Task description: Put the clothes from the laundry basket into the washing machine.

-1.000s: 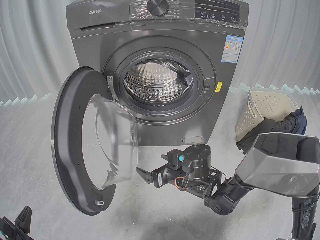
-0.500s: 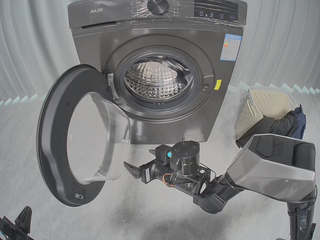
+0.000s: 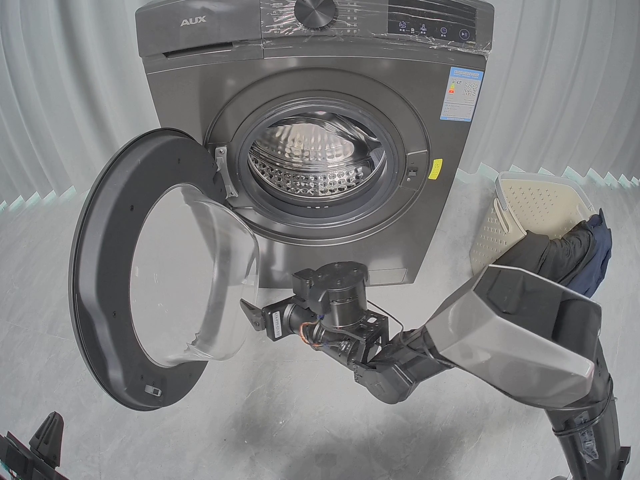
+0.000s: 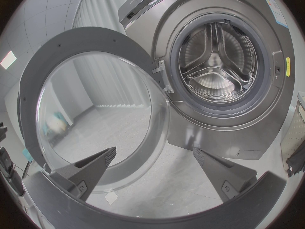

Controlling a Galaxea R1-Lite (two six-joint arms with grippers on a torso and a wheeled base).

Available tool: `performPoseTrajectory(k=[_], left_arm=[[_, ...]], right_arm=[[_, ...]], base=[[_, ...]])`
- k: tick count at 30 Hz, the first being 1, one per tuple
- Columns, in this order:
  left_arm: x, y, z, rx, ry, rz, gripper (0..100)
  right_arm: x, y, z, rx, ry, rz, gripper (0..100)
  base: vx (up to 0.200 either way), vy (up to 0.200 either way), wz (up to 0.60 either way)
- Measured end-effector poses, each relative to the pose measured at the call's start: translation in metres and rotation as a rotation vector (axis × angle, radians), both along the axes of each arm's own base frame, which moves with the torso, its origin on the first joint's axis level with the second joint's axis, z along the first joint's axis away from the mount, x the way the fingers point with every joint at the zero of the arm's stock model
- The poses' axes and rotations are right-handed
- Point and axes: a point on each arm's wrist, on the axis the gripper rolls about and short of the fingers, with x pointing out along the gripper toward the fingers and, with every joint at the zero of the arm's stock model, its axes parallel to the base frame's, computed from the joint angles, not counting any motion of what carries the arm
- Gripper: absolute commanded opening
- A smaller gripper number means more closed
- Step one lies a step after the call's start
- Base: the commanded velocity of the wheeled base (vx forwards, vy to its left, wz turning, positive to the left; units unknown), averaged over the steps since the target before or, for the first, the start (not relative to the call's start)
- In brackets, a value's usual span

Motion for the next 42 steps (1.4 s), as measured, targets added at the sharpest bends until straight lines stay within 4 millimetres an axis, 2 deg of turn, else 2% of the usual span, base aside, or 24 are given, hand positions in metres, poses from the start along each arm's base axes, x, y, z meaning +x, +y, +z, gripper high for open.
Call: performPoseTrajectory(k=[7, 12, 15, 20, 25, 30, 35, 42], left_arm=[[0.0, 0.0, 0.0, 0.0, 0.0, 0.0, 0], [0.0, 0.0, 0.0, 0.0, 0.0, 0.0, 0], [0.0, 0.0, 0.0, 0.0, 0.0, 0.0, 0], [0.0, 0.0, 0.0, 0.0, 0.0, 0.0, 0], [0.0, 0.0, 0.0, 0.0, 0.0, 0.0, 0], [0.0, 0.0, 0.0, 0.0, 0.0, 0.0, 0], [0.0, 0.0, 0.0, 0.0, 0.0, 0.0, 0], [0.0, 0.0, 0.0, -0.001, 0.0, 0.0, 0]], right_arm=[[-0.001, 0.026, -0.007, 0.039, -0.029, 0.018, 100], [0.0, 0.031, -0.007, 0.067, -0.024, 0.014, 100], [-0.002, 0.029, -0.005, 0.063, -0.019, 0.007, 100], [-0.007, 0.012, 0.006, 0.045, -0.007, -0.015, 100], [-0.016, -0.021, 0.022, 0.032, -0.002, -0.048, 100], [-0.03, -0.068, 0.039, 0.006, -0.005, -0.095, 100], [-0.058, -0.123, 0.064, -0.012, -0.029, -0.149, 100], [-0.108, -0.206, 0.097, -0.017, -0.093, -0.274, 100]], base=[[0.0, 0.0, 0.0], [0.0, 0.0, 0.0], [0.0, 0.0, 0.0], [0.0, 0.0, 0.0], [0.0, 0.0, 0.0], [0.0, 0.0, 0.0], [0.0, 0.0, 0.0], [0.0, 0.0, 0.0]])
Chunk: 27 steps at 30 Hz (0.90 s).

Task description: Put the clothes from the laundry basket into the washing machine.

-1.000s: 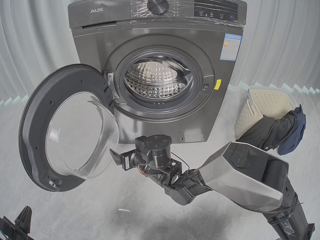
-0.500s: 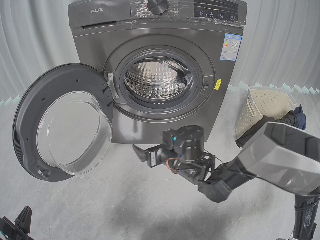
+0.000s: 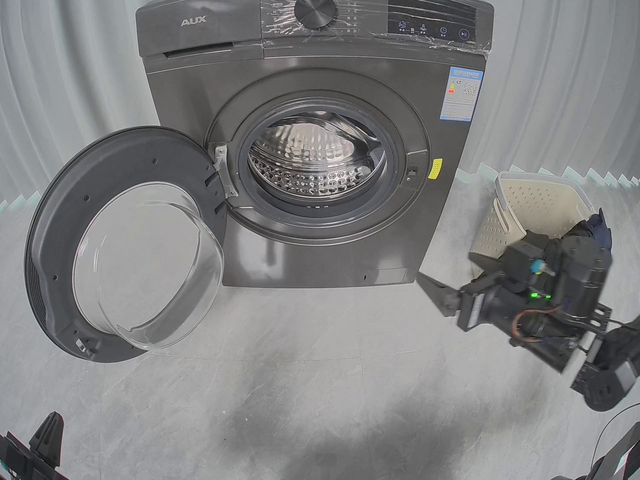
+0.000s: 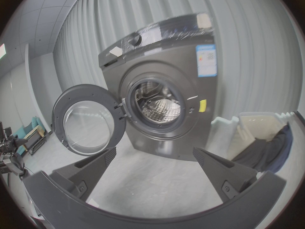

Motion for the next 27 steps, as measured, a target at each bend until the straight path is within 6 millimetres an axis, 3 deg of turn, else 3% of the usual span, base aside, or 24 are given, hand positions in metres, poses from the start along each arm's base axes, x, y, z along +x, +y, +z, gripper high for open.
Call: performPoseTrajectory(k=[7, 13, 19, 27], left_arm=[[0.0, 0.0, 0.0, 0.0, 0.0, 0.0, 0], [0.0, 0.0, 0.0, 0.0, 0.0, 0.0, 0], [0.0, 0.0, 0.0, -0.001, 0.0, 0.0, 0], [0.0, 0.0, 0.0, -0.001, 0.0, 0.0, 0]], right_arm=[[-0.05, -0.067, 0.018, 0.02, -0.088, -0.159, 100], [-0.095, -0.109, 0.016, 0.001, -0.162, -0.278, 100], [-0.133, -0.132, 0.002, -0.055, -0.118, -0.371, 100], [-0.185, -0.145, -0.024, -0.093, -0.039, -0.412, 100]], base=[[0.0, 0.0, 0.0], [0.0, 0.0, 0.0], [0.0, 0.0, 0.0], [0.0, 0.0, 0.0]])
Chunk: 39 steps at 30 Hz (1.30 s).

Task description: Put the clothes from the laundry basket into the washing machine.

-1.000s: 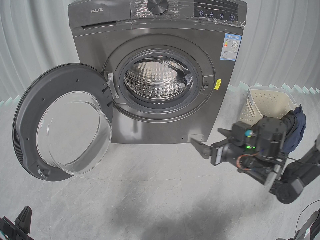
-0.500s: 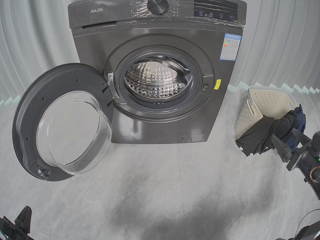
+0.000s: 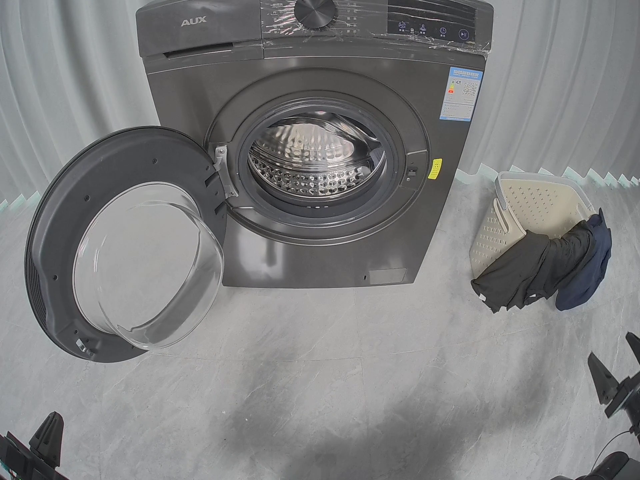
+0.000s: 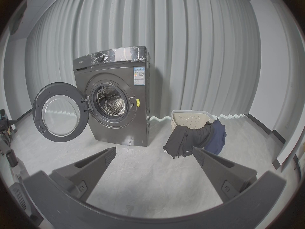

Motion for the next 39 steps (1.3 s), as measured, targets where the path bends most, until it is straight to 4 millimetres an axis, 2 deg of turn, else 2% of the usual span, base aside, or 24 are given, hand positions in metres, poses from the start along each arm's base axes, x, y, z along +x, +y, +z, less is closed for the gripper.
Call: performPoseTrajectory(k=[5, 13, 21, 27, 32, 35, 39], left_arm=[[0.0, 0.0, 0.0, 0.0, 0.0, 0.0, 0], [0.0, 0.0, 0.0, 0.0, 0.0, 0.0, 0], [0.0, 0.0, 0.0, 0.0, 0.0, 0.0, 0], [0.0, 0.0, 0.0, 0.0, 0.0, 0.0, 0], [0.0, 0.0, 0.0, 0.0, 0.0, 0.0, 0], [0.0, 0.0, 0.0, 0.0, 0.0, 0.0, 0], [0.0, 0.0, 0.0, 0.0, 0.0, 0.0, 0]], right_arm=[[-0.028, -0.004, -0.016, 0.004, -0.027, -0.013, 100], [-0.052, -0.004, -0.036, 0.01, -0.071, -0.05, 100], [-0.058, -0.006, -0.037, 0.016, -0.139, -0.144, 100], [-0.059, -0.002, -0.038, 0.036, -0.151, 0.027, 100], [-0.06, 0.001, -0.038, 0.134, -0.139, 0.141, 100], [-0.06, 0.0, -0.039, 0.126, -0.137, 0.109, 100], [-0.059, -0.003, -0.041, 0.099, -0.119, -0.027, 100]], base=[[0.0, 0.0, 0.0], [0.0, 0.0, 0.0], [0.0, 0.0, 0.0], [0.0, 0.0, 0.0], [0.0, 0.0, 0.0], [0.0, 0.0, 0.0], [0.0, 0.0, 0.0]])
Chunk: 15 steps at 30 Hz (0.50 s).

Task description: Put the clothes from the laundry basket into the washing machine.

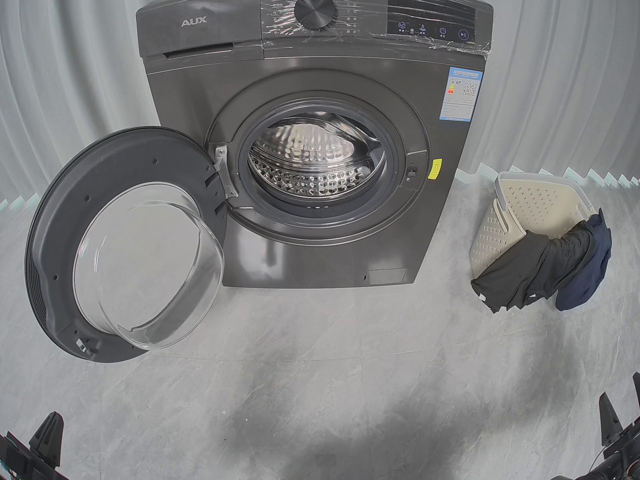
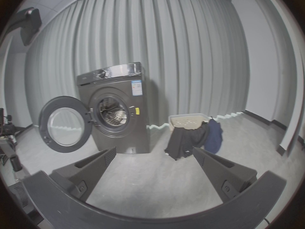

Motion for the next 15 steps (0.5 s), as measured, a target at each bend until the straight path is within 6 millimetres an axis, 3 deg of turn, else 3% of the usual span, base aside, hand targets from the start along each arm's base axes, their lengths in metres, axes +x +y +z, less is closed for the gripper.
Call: performPoseTrajectory(k=[3, 15], left_arm=[[0.0, 0.0, 0.0, 0.0, 0.0, 0.0, 0], [0.0, 0.0, 0.0, 0.0, 0.0, 0.001, 0]], right_arm=[[0.0, -0.0009, -0.0016, -0.011, 0.016, -0.043, 100], [0.0001, -0.0001, -0.0034, -0.058, 0.034, 0.0, 100]], base=[[0.0, 0.0, 0.0], [0.0, -0.2, 0.0]])
